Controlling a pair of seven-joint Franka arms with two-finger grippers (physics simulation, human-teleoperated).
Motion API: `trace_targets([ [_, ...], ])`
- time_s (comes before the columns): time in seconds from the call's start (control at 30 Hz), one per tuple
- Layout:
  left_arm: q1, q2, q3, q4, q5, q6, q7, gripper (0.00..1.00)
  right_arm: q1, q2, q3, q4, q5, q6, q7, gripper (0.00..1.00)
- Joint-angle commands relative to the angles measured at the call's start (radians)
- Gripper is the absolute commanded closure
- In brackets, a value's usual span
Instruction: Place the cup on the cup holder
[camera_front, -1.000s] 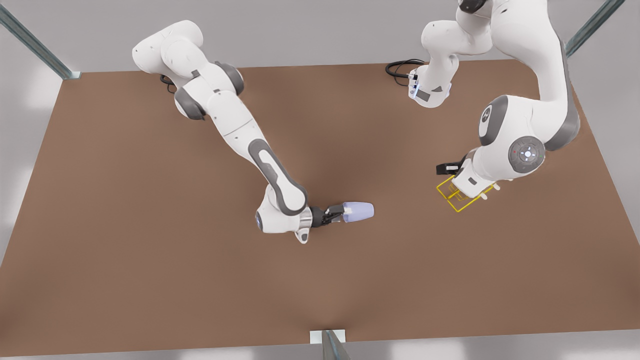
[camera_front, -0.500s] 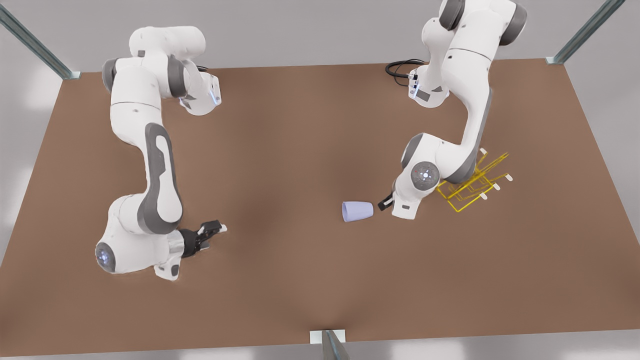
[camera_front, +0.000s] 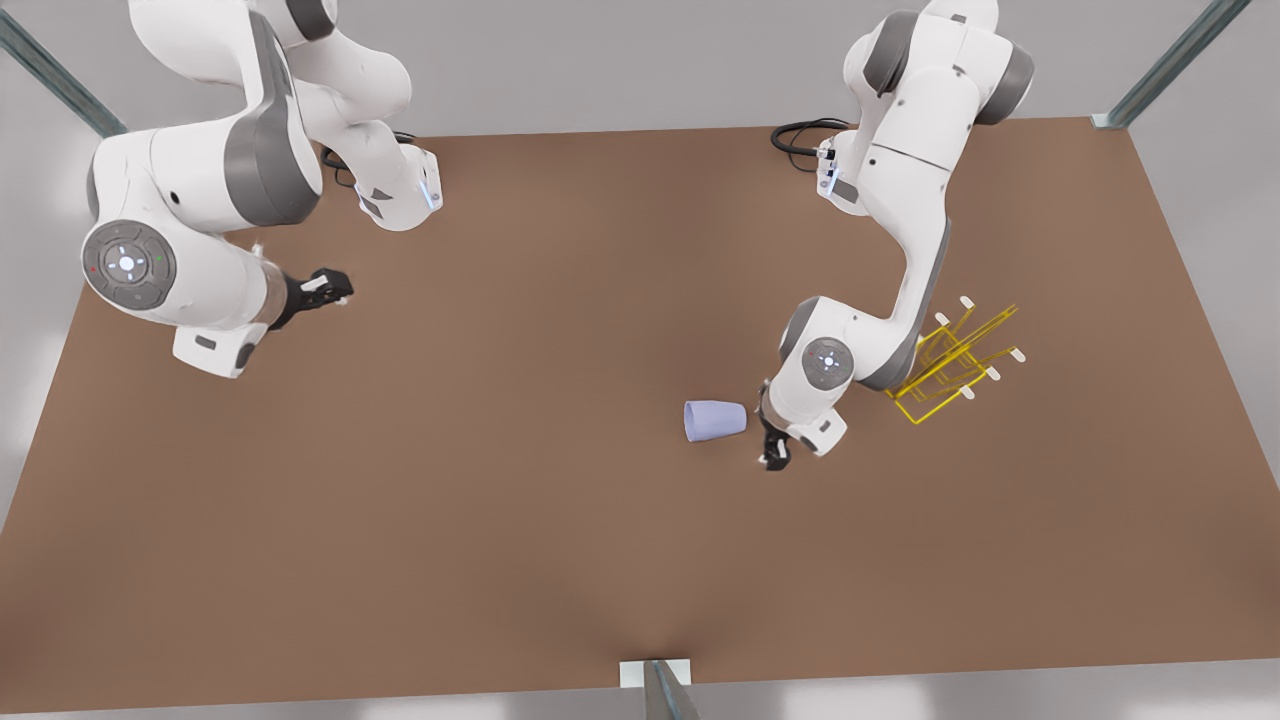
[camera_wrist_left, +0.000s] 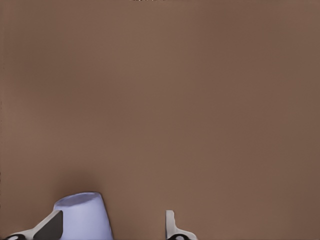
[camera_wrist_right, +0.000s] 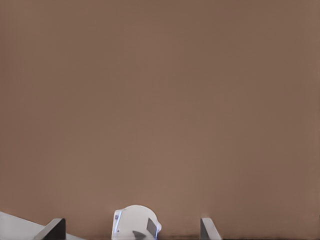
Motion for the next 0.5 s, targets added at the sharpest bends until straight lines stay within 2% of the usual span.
trace_targets([
  [0.0, 0.001, -0.009, 0.000, -0.036, 0.003, 0.037, -0.732, 0.00, 0.001, 0.001, 0.000, -0.002, -0.025, 0.006, 0.270, 0.00],
  [0.1, -0.017, -0.031, 0.000, -0.092, 0.004, 0.023, -0.614, 0.00, 0.001, 0.001, 0.000, 0.000, -0.025, 0.006, 0.270, 0.00],
  [0.23, -0.105, -0.016, -0.001, -0.088, 0.006, 0.012, -0.447, 0.00, 0.003, 0.003, 0.000, -0.002, -0.023, 0.005, 0.268, 0.00],
  [0.4, -0.123, 0.077, -0.001, 0.001, 0.006, 0.017, -0.424, 0.00, 0.006, 0.003, 0.000, -0.002, -0.022, 0.005, 0.271, 0.00],
  [0.47, -0.120, 0.075, -0.001, 0.001, 0.004, 0.017, -0.422, 0.00, 0.008, 0.004, 0.000, -0.002, -0.022, 0.005, 0.271, 0.00],
])
